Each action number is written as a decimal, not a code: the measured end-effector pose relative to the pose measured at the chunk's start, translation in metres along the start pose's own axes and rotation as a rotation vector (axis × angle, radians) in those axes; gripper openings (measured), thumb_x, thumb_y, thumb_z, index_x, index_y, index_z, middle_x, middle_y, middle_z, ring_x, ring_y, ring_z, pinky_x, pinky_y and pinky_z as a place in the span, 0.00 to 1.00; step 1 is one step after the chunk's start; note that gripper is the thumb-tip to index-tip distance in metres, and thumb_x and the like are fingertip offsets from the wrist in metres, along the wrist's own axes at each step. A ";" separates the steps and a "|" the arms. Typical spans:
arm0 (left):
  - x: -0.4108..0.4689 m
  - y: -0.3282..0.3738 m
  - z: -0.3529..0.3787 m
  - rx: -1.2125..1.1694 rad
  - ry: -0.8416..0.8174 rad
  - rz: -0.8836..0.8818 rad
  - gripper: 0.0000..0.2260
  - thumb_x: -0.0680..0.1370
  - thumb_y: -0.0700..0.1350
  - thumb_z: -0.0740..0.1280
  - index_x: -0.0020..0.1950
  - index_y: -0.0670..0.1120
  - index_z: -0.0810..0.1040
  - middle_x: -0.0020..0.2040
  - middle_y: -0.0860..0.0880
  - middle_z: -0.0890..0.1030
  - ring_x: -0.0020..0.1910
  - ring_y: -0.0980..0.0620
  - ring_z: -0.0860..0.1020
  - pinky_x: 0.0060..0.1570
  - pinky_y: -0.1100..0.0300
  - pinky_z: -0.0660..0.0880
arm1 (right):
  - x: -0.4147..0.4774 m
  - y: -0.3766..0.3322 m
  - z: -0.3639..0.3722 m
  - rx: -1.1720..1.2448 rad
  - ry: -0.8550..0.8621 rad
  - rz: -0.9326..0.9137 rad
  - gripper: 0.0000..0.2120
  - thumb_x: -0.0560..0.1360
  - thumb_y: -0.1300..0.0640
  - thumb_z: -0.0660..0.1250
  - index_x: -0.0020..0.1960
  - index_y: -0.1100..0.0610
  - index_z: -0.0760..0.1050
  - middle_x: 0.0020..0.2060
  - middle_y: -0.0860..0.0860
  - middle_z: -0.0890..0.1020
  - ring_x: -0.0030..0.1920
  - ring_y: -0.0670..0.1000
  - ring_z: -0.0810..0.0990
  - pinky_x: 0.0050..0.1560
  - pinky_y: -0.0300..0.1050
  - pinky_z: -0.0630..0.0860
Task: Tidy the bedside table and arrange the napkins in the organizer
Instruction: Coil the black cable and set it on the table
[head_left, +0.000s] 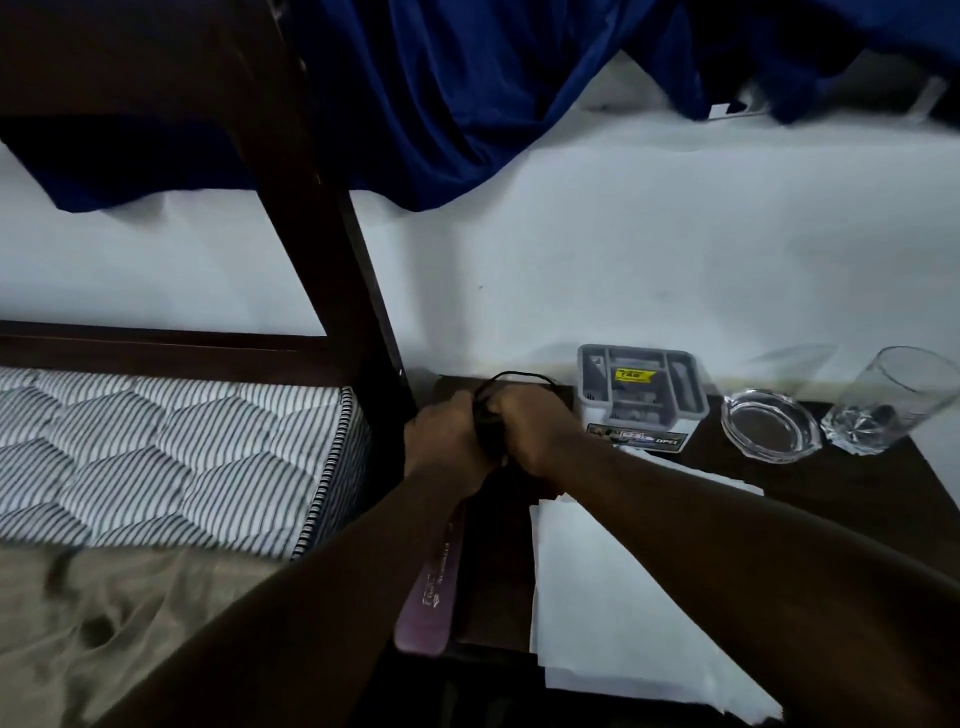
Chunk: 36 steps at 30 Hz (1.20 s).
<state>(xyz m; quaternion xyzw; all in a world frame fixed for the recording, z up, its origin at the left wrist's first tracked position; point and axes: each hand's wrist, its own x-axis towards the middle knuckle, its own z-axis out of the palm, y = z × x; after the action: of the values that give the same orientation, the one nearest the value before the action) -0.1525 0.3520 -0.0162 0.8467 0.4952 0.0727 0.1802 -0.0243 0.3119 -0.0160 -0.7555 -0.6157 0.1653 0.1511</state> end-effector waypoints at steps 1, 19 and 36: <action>0.006 -0.001 0.002 0.017 -0.031 -0.009 0.30 0.67 0.59 0.77 0.63 0.49 0.73 0.57 0.45 0.83 0.59 0.40 0.81 0.59 0.49 0.75 | 0.004 0.002 0.002 -0.032 -0.039 0.012 0.14 0.75 0.63 0.67 0.60 0.58 0.81 0.59 0.57 0.83 0.60 0.58 0.81 0.61 0.49 0.76; 0.031 -0.009 0.018 0.034 0.067 0.106 0.11 0.79 0.41 0.62 0.59 0.48 0.77 0.58 0.43 0.82 0.59 0.39 0.81 0.57 0.49 0.76 | 0.008 0.010 0.010 -0.155 0.049 -0.087 0.12 0.78 0.62 0.61 0.54 0.57 0.82 0.53 0.55 0.85 0.54 0.56 0.83 0.56 0.47 0.75; 0.032 0.000 0.006 0.059 0.108 0.180 0.07 0.79 0.38 0.61 0.56 0.44 0.69 0.51 0.39 0.82 0.52 0.37 0.81 0.46 0.49 0.70 | 0.010 0.006 -0.002 -0.145 0.197 -0.112 0.07 0.77 0.58 0.63 0.54 0.55 0.76 0.45 0.54 0.83 0.46 0.58 0.82 0.40 0.48 0.70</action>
<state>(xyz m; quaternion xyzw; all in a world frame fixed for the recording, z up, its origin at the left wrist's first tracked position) -0.1348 0.3787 -0.0233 0.8877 0.4279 0.1194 0.1209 -0.0162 0.3204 -0.0172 -0.7415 -0.6494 0.0369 0.1648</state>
